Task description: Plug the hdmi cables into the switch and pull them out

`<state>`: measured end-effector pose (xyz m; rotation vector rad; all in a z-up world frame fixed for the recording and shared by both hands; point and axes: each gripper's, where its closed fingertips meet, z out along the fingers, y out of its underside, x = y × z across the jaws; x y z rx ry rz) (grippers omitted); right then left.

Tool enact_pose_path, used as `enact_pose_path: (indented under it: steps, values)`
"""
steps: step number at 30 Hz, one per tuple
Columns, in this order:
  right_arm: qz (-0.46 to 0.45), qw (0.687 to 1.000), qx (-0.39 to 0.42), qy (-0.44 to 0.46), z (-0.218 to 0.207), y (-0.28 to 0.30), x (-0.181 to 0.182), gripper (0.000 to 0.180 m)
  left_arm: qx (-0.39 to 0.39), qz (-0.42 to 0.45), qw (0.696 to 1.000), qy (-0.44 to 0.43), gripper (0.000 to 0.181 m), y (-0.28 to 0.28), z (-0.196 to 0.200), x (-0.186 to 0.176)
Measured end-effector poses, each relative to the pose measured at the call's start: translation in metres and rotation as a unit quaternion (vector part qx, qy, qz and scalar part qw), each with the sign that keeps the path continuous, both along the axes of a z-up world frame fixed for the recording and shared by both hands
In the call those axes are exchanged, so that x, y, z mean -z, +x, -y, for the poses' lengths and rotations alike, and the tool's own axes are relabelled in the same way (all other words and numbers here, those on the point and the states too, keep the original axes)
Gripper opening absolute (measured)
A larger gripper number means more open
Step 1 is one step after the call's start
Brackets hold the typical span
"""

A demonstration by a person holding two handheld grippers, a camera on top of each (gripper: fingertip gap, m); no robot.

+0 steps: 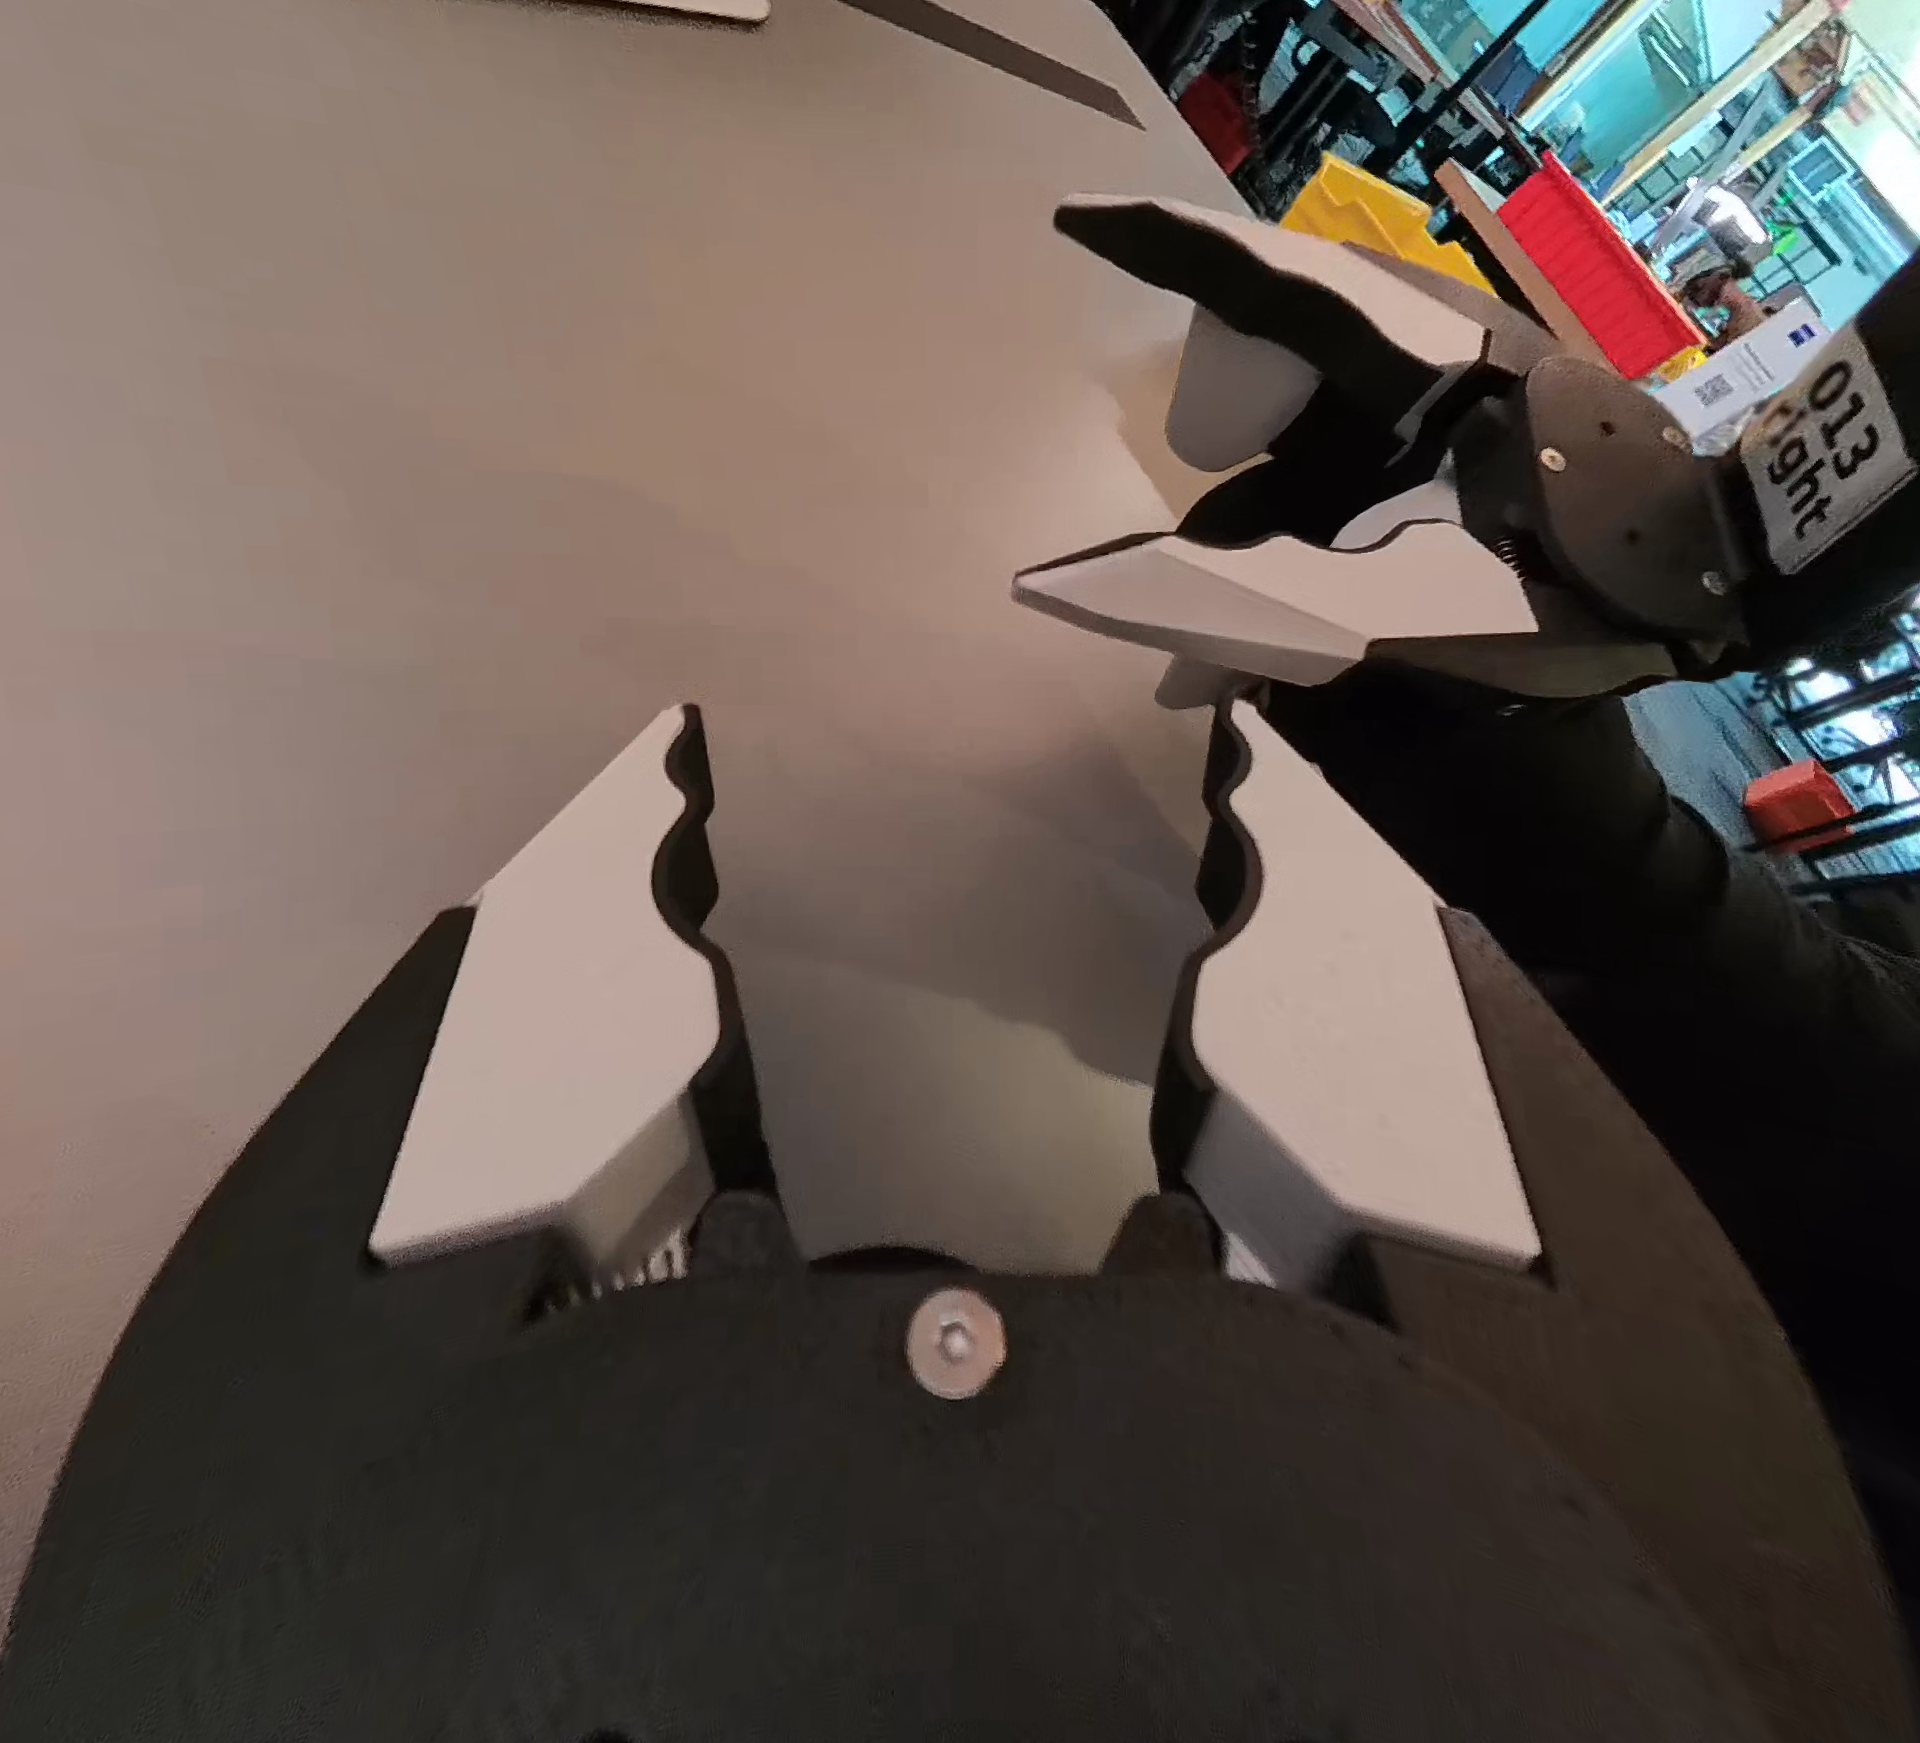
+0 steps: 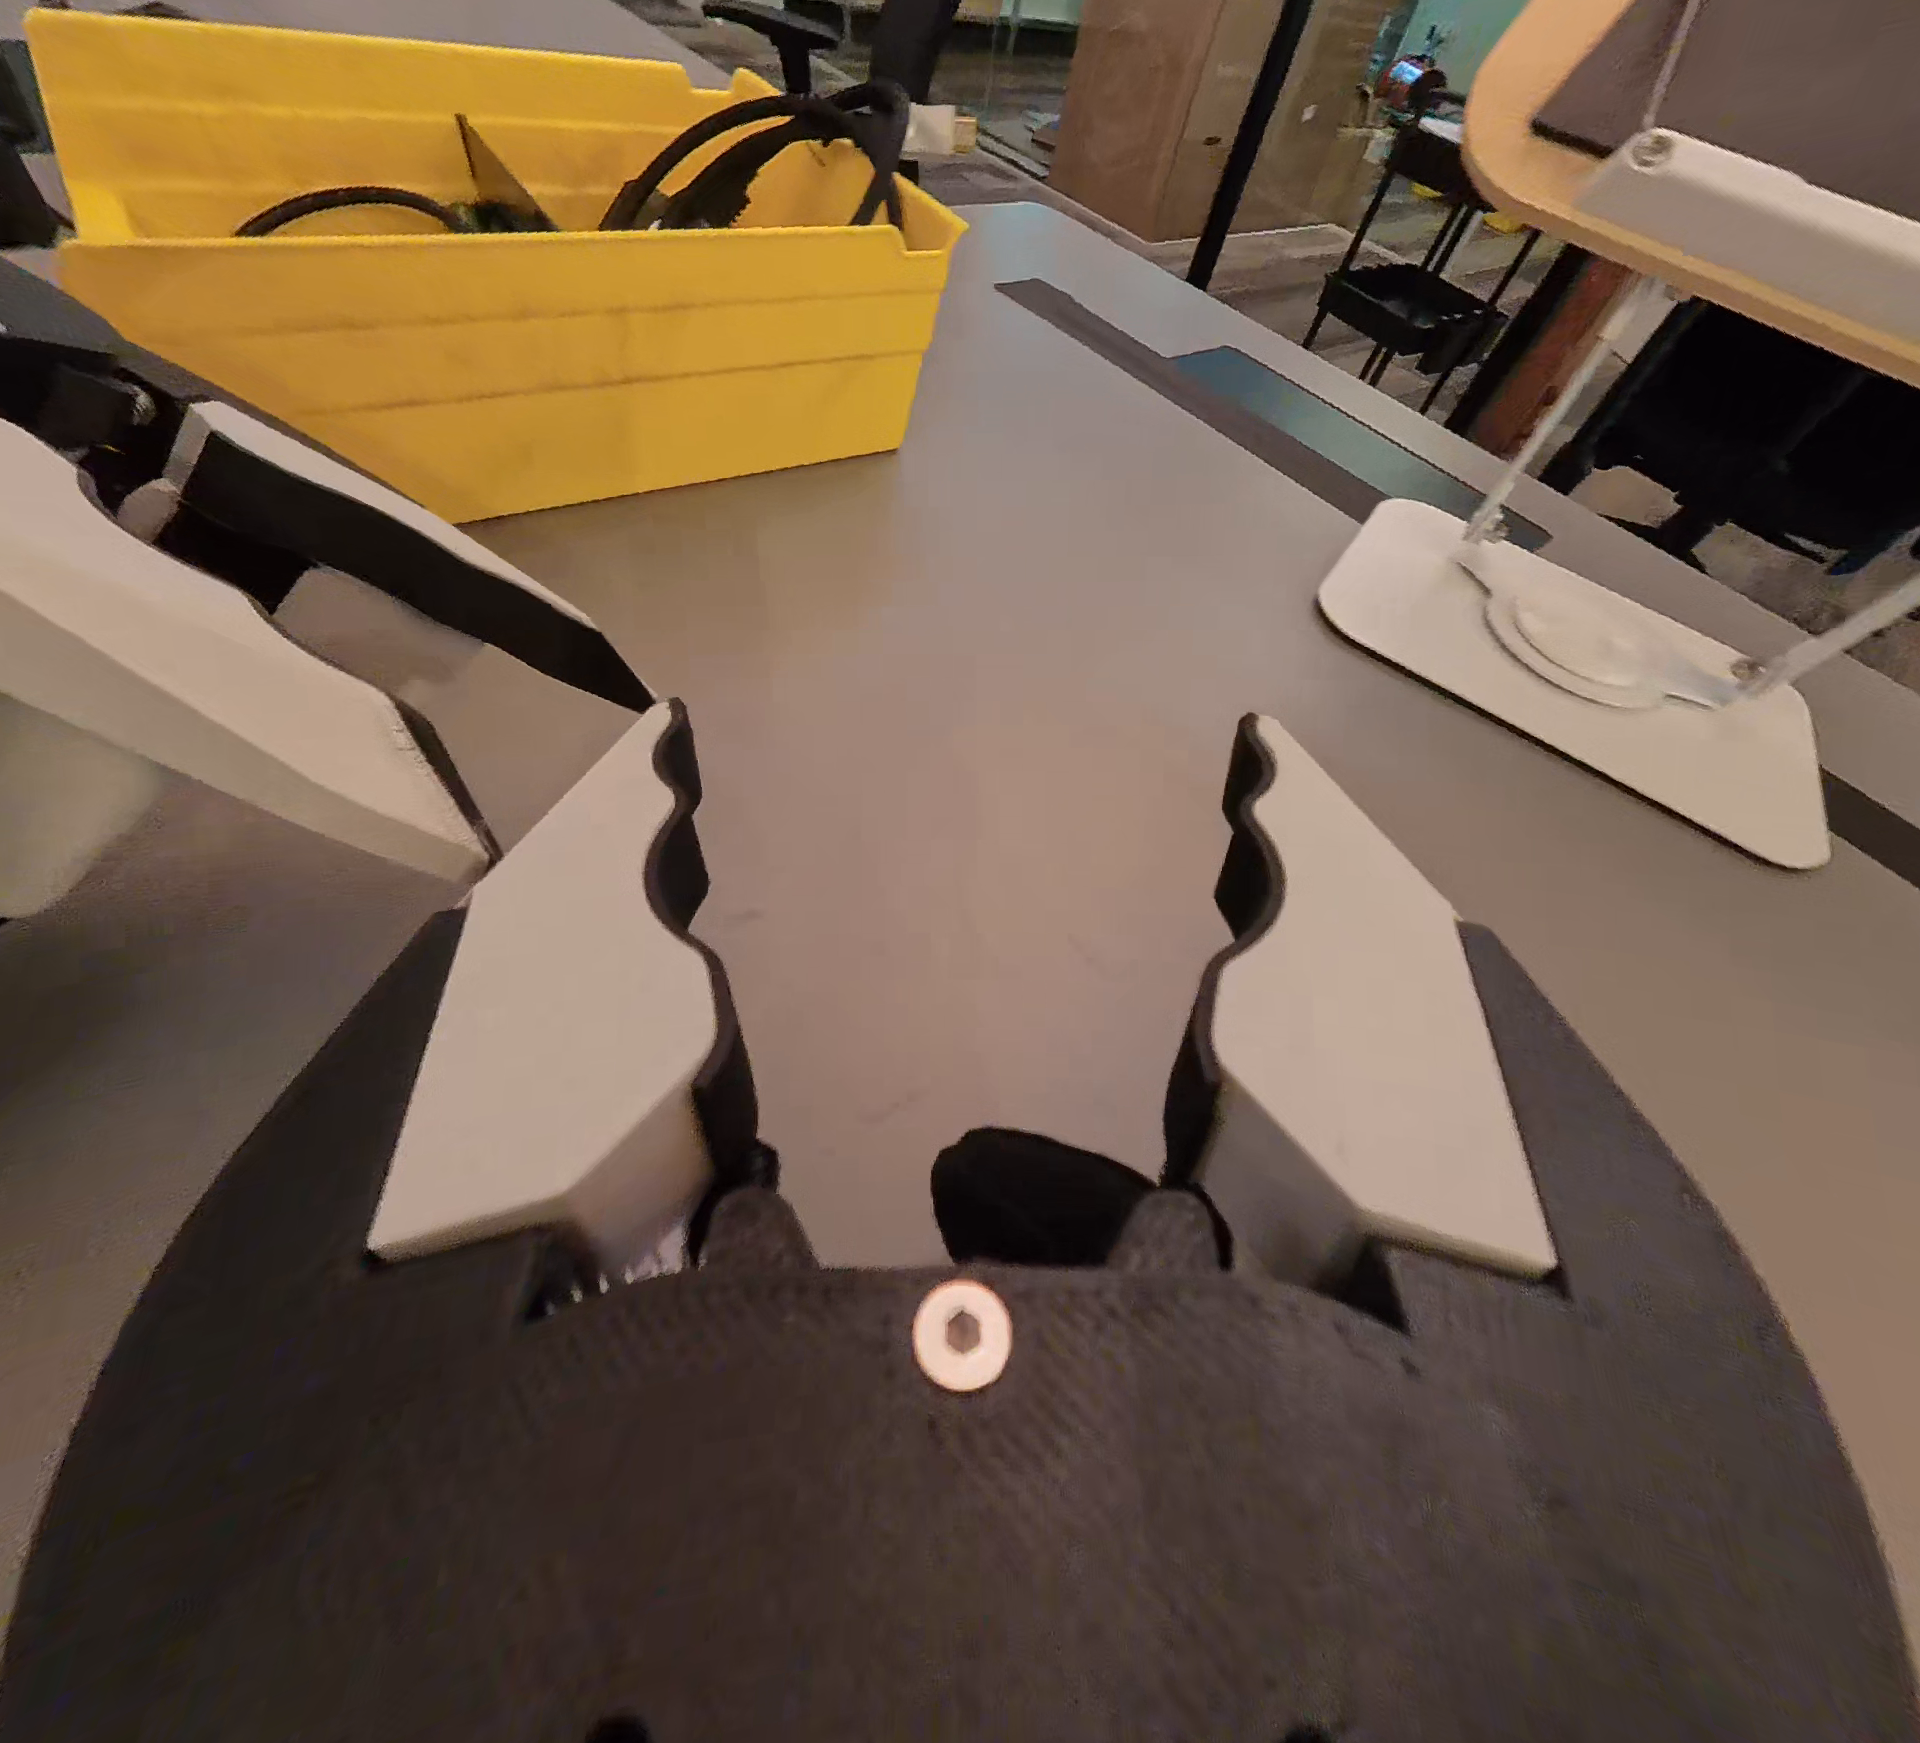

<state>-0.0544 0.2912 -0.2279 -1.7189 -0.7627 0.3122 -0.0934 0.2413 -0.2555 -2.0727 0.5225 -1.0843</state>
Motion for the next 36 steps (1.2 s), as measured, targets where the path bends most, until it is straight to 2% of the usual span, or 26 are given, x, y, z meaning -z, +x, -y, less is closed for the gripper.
enact_pose_path:
  steps: [9,17,23,30,36]
  values:
    - [0.038,0.999,-0.026,-0.001,-0.006,-0.031,0.011,0.099,-0.022,-0.010,1.000,-0.004,0.094,-0.028,0.000,0.009]
    - [0.062,0.998,-0.011,0.006,-0.004,-0.016,0.014,0.099,-0.006,-0.012,1.000,-0.007,0.094,-0.015,0.000,0.014]
    - [0.063,0.998,0.022,-0.004,0.001,0.019,0.019,0.100,0.016,-0.030,0.999,0.008,0.096,0.007,-0.006,0.012]
    - [0.055,0.994,0.092,-0.022,0.014,0.088,0.025,0.102,0.057,-0.050,0.997,0.021,0.096,0.052,-0.011,0.011]
    - [0.047,0.986,0.156,-0.042,0.033,0.150,0.032,0.103,0.077,-0.113,0.990,0.044,0.096,0.082,-0.019,0.019]
